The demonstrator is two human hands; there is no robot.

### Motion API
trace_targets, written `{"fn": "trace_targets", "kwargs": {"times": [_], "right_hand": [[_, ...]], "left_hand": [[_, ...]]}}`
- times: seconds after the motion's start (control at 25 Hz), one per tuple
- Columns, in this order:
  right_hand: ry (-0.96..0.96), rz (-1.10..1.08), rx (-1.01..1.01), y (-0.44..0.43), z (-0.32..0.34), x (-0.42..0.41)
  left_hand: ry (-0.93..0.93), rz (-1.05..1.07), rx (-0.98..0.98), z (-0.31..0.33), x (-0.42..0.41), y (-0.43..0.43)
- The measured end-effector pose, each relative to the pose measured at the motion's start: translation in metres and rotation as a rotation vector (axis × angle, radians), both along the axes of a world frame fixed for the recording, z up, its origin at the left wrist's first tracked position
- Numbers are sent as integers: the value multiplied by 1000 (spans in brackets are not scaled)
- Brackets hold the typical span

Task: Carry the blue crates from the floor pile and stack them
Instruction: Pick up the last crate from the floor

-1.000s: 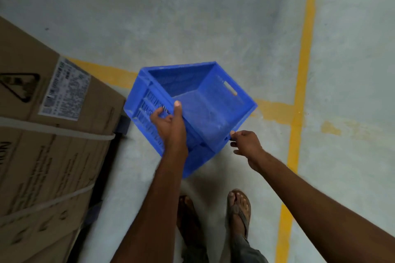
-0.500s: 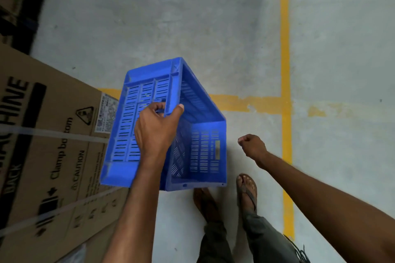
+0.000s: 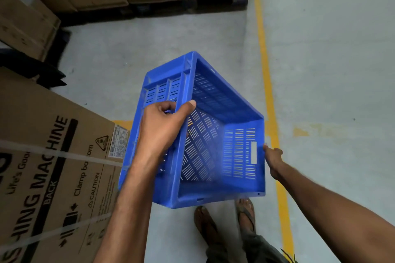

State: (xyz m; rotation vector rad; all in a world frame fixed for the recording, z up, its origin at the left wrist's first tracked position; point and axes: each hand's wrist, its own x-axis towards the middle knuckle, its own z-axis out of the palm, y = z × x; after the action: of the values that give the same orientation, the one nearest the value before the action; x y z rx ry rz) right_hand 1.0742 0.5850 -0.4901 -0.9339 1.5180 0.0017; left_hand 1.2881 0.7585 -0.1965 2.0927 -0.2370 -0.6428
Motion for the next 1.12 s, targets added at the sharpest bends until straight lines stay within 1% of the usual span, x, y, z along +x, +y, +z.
{"fn": "trace_targets", "kwargs": {"times": [0.12,0.24,0.32,0.4,0.44,0.52,0.64,0.76,0.84,0.92,1.0,1.12], "right_hand": [[-67,-33,132,-20,6,-9],[-126,-96,237,-32,17,-15],[-207,-101,267,-37,25,-22],[-284,-116,302,-42,39,-36],[-321,-132,313,-44,42,-47],[-340,-151,326,-49,57,-69],[-365,-148,300,-57,88,-93],[-319,-95,197,-57,125,-110],[-314,-140,117,-52,159,-127],[-316,-213,120,-51,191,-148],[-317,-301,132,-46,224,-173],[-254,-324,21,-25,261,-218]], "left_hand": [[46,-1,-44,21,0,-4],[2,22,-50,39,13,-4],[23,13,-10,43,27,-1],[61,-45,94,40,35,6],[50,-76,150,35,40,11],[35,-109,174,22,49,20],[41,-79,144,-1,63,28],[43,-104,205,-22,76,30],[53,-180,295,-29,79,30],[50,-280,364,-28,79,23],[62,-388,388,-22,71,10],[68,-514,358,-14,45,-15]]}}
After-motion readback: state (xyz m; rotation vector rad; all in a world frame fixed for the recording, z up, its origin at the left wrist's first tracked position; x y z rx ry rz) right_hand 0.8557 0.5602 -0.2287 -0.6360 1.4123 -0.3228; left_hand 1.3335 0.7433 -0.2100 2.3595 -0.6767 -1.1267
